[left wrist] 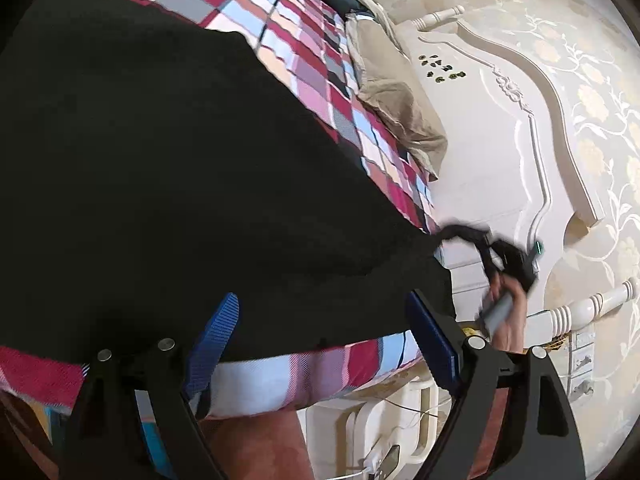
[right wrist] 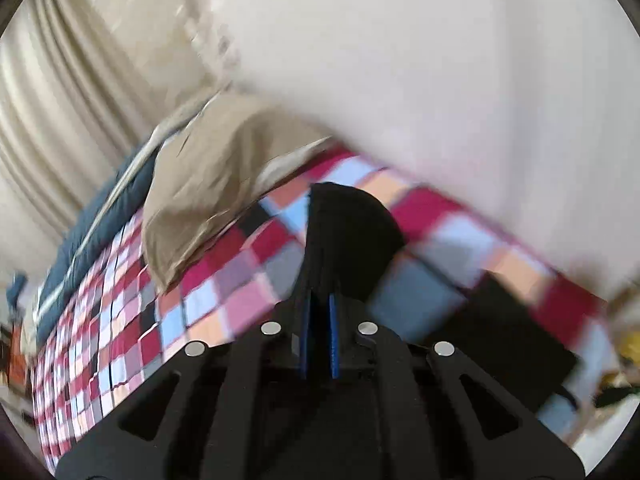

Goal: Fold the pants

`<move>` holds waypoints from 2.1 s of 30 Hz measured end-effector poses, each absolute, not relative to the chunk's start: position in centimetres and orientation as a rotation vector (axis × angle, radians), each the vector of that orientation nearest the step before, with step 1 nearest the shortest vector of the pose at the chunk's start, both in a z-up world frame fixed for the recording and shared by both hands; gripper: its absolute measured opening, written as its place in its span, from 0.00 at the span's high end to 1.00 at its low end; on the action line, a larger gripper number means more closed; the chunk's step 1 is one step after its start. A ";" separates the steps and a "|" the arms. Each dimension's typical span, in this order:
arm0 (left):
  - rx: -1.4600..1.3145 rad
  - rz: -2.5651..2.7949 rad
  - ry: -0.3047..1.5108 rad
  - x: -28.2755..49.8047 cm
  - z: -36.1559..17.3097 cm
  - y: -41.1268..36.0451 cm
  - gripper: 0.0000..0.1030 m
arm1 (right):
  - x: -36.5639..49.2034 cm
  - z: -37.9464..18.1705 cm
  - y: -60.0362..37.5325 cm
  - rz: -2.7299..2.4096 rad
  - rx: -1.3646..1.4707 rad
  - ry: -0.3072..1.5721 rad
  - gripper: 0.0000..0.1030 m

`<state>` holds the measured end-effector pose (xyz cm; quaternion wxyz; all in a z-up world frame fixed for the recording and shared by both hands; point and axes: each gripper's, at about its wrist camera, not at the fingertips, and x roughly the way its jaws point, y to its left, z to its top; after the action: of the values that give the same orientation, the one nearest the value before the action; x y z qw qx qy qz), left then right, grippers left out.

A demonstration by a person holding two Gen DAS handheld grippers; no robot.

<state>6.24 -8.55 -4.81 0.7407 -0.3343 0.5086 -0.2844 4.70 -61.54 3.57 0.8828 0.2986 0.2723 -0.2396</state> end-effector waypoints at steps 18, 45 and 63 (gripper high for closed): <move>-0.743 -0.616 1.128 5.1 -5.2 -8.9 0.18 | -4.6 -7.0 -64.6 -0.508 1.009 0.465 0.55; -0.647 -0.658 0.993 5.2 -1.8 -6.0 0.15 | -10.7 -3.3 -65.3 -0.596 0.779 0.489 0.32; -0.699 -0.386 0.922 9.8 -3.1 6.2 0.15 | 3.2 -4.7 -70.4 -0.251 0.413 0.918 0.30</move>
<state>9.76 6.24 -3.09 0.8196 -0.3282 0.4332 -0.1813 3.25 -70.38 -4.66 0.8684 0.1973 0.4387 -0.1202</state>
